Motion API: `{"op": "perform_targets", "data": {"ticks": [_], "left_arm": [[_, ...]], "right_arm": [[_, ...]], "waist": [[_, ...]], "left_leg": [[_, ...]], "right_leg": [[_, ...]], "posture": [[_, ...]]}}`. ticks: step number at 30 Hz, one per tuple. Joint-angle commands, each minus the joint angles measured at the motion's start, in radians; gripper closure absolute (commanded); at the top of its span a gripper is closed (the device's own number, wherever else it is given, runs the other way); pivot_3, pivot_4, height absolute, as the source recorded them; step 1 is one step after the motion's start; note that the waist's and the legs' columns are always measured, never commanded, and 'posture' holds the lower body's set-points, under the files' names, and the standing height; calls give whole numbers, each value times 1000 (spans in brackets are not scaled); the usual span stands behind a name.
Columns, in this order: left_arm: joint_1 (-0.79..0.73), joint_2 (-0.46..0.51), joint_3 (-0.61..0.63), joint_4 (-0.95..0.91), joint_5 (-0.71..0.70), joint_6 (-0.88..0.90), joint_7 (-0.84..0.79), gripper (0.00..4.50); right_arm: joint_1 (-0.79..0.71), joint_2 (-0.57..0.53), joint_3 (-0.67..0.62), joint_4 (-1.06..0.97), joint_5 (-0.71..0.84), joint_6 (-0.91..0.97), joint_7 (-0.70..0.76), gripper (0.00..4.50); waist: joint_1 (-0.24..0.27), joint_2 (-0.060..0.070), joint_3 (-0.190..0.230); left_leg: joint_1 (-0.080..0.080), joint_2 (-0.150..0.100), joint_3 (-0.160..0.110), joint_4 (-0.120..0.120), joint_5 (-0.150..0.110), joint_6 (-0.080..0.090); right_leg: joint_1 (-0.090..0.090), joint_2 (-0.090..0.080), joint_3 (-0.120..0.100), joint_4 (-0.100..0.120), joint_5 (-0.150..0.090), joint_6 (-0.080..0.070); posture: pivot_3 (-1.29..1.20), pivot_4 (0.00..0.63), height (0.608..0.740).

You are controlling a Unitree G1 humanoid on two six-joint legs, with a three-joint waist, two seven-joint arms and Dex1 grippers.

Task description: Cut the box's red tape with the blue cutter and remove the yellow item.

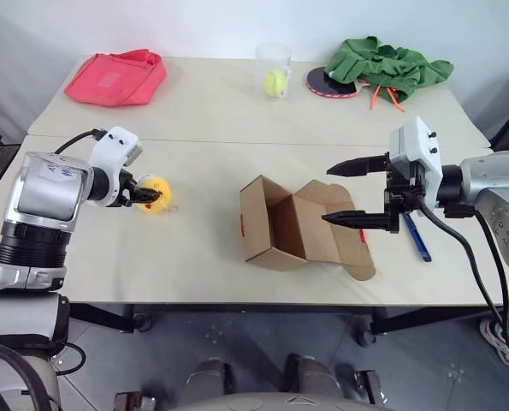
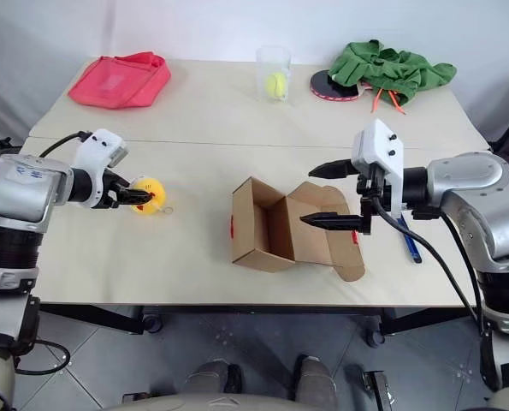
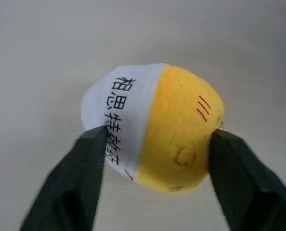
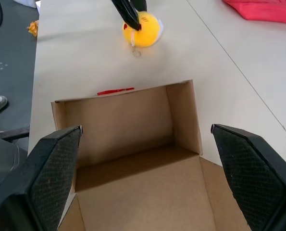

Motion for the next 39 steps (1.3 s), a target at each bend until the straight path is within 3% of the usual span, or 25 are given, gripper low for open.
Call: {"op": "perform_targets", "data": {"ticks": [1, 2, 8, 11, 16, 20, 29, 39], "left_arm": [[-32, 47, 33, -87, -44, 31, -23, 215], [-34, 62, 41, -108, -59, 44, -31, 15], [-55, 98, 130, -193, -152, 79, -40, 15], [-15, 72, 254, -249, -229, -28, -53, 15], [285, -71, 487, -434, -293, -474, -48, 15], [500, -93, 535, -509, -404, -475, -122, 15], [805, -54, 643, -457, -523, -624, -289, 15], [943, 19, 697, -308, -530, -722, -389, 15]], "right_arm": [[-32, -2, -21, 20, -17, -30, 18, 0], [-35, -7, -22, 31, -24, -35, 23, 0], [-38, -29, -41, 88, -50, -55, 51, 0], [-10, -52, -73, 137, -62, -93, 65, 0], [97, -72, -195, 225, -45, -186, 110, 0], [208, -104, -261, 304, -48, -263, 192, 0], [428, -123, -355, 452, -83, -374, 249, 0], [515, -26, -446, 619, -62, -630, 294, 0]], "waist": [[0, 0, 0], [1, 0, 0], [2, 0, 0], [1, 0, 0], [2, 1, -1], [1, 1, 0], [1, 2, 0], [-15, 4, 0]], "left_leg": [[0, 0, 0, 0, 0, 0], [0, 0, 0, 0, 0, 0], [0, 0, 0, 0, 0, 0], [0, 0, 0, 0, 0, 0], [2, 0, 0, -2, 0, -1], [2, 0, 1, -2, 0, -1], [7, 1, 4, -2, -1, -1], [15, 9, 4, -4, -3, -2]], "right_leg": [[0, 0, 0, 0, 0, 0], [0, 0, 0, 0, 0, 0], [0, 0, 0, 0, 0, 0], [0, 0, 0, 0, 0, 0], [1, 0, 0, 0, 0, 0], [1, 0, 0, -1, 0, 0], [4, 0, 3, -4, 0, 0], [7, 1, 9, -3, -1, -3]], "posture": [[0, 150, 740], [0, 150, 740], [0, 150, 740], [0, 150, 740], [0, 150, 740], [0, 150, 740], [0, 150, 740], [0, 150, 740]]}}
